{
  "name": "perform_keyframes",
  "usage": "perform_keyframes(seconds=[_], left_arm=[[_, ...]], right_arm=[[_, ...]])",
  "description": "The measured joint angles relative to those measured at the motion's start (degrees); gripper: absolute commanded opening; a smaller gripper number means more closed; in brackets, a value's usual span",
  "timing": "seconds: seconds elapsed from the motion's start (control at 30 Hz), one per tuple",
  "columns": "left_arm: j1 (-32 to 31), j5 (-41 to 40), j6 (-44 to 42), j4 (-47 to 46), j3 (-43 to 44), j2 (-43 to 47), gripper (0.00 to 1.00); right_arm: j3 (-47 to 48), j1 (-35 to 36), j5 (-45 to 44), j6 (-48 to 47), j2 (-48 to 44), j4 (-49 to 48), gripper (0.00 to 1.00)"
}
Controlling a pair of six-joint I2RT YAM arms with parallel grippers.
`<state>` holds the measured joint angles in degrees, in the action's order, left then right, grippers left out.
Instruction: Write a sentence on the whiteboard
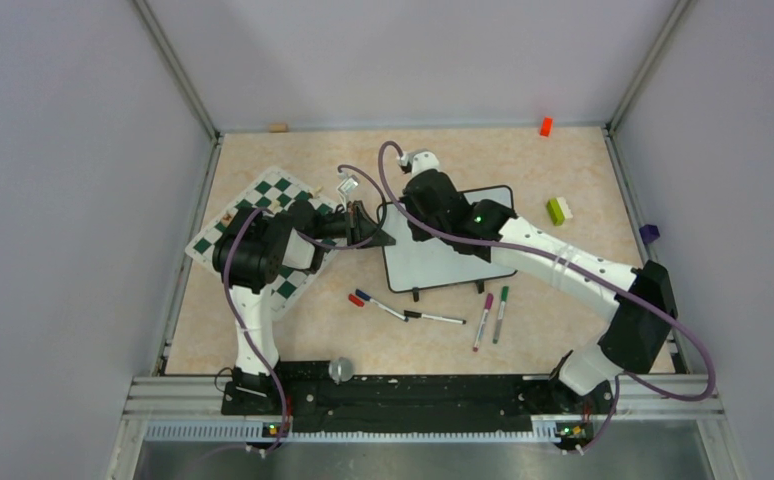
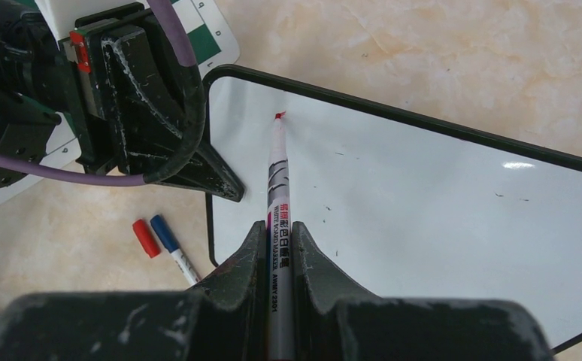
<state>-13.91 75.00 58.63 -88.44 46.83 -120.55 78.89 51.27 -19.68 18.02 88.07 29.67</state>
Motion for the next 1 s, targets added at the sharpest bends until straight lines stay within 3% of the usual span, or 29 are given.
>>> perform_keyframes(seconds=[1.0], left_arm=[[0.02,-0.02,0.00,0.07,0.00,0.00,0.00]], right_arm=[[0.02,0.28,0.39,-0.46,0.31,1.31,0.00]])
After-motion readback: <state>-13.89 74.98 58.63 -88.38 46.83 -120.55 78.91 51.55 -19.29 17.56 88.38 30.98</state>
